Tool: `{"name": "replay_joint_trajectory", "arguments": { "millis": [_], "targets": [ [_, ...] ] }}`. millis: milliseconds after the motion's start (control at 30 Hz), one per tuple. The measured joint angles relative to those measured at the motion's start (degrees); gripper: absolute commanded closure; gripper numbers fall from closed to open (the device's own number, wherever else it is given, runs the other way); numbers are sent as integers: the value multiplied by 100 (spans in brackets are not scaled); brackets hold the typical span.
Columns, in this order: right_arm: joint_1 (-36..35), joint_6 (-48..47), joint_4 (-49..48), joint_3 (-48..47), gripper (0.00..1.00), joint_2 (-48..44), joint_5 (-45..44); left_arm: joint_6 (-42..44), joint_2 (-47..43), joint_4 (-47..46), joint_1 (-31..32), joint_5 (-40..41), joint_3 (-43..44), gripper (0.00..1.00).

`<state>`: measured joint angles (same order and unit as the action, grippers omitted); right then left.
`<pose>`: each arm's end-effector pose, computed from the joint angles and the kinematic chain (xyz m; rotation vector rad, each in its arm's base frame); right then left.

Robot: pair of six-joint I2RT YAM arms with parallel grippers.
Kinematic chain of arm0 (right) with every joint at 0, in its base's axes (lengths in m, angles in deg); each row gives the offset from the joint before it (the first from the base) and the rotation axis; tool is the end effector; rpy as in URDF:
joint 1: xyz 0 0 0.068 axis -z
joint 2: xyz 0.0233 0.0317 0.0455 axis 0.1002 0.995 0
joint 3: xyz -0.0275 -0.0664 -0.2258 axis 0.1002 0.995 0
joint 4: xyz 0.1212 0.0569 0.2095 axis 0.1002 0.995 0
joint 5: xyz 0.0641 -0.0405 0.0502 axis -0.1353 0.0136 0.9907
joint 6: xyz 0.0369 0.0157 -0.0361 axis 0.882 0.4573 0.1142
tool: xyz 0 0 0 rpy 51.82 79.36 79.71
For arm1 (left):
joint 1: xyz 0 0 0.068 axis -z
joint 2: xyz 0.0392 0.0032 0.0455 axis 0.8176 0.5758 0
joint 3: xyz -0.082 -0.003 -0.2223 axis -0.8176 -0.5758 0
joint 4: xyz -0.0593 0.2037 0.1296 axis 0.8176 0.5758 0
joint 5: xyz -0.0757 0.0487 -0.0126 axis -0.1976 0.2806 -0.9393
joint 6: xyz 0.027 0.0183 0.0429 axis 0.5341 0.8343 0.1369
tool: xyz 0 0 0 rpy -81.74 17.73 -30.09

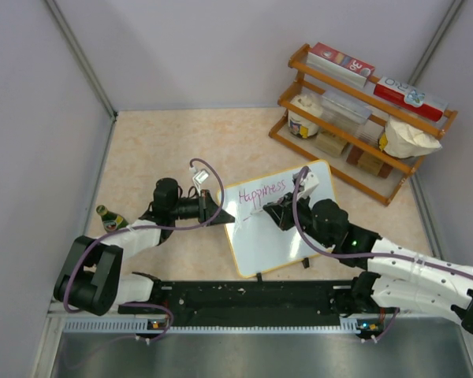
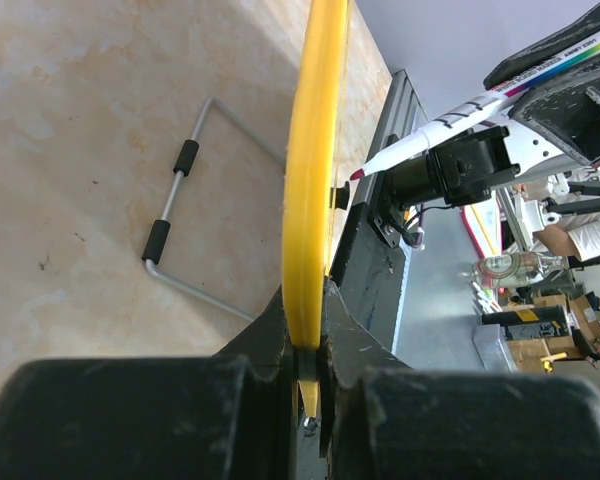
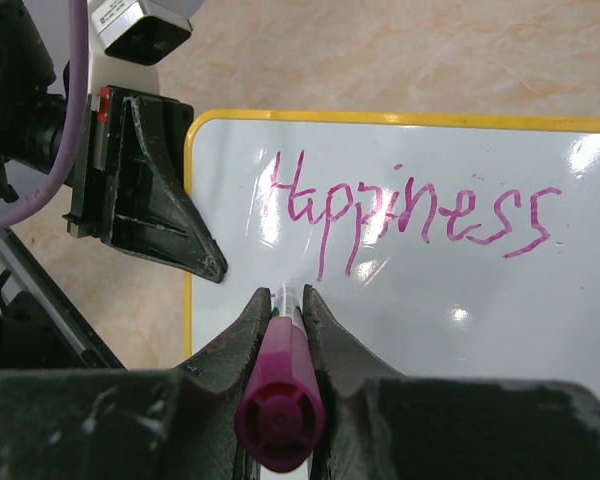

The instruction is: Write a sentence on the whiteboard

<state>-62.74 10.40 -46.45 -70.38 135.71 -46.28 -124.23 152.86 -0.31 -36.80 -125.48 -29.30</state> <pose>0.1280 0.1817 0.2517 -0.3634 1.7937 0.8013 0.2185 -0.1031 0.1602 0.4541 2.0476 -1.5815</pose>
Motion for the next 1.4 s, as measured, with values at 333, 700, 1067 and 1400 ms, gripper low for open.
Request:
{"name": "replay_joint_trajectory", "arguments": {
  "millis": [333,700,1067,1400],
  "targets": [
    [0,-15,-188,-260,100,282,39,-2,-26,-28,0,4,-31,100],
    [0,4,-101,-262,100,352,81,-11,-24,-74,0,2,-48,100],
    [0,177,31,-103,100,334,168,-26,-26,-79,-4,11,-61,100],
    [0,367,162,127,100,138,352,-28,-26,-83,-4,11,-68,100]
  ]
}}
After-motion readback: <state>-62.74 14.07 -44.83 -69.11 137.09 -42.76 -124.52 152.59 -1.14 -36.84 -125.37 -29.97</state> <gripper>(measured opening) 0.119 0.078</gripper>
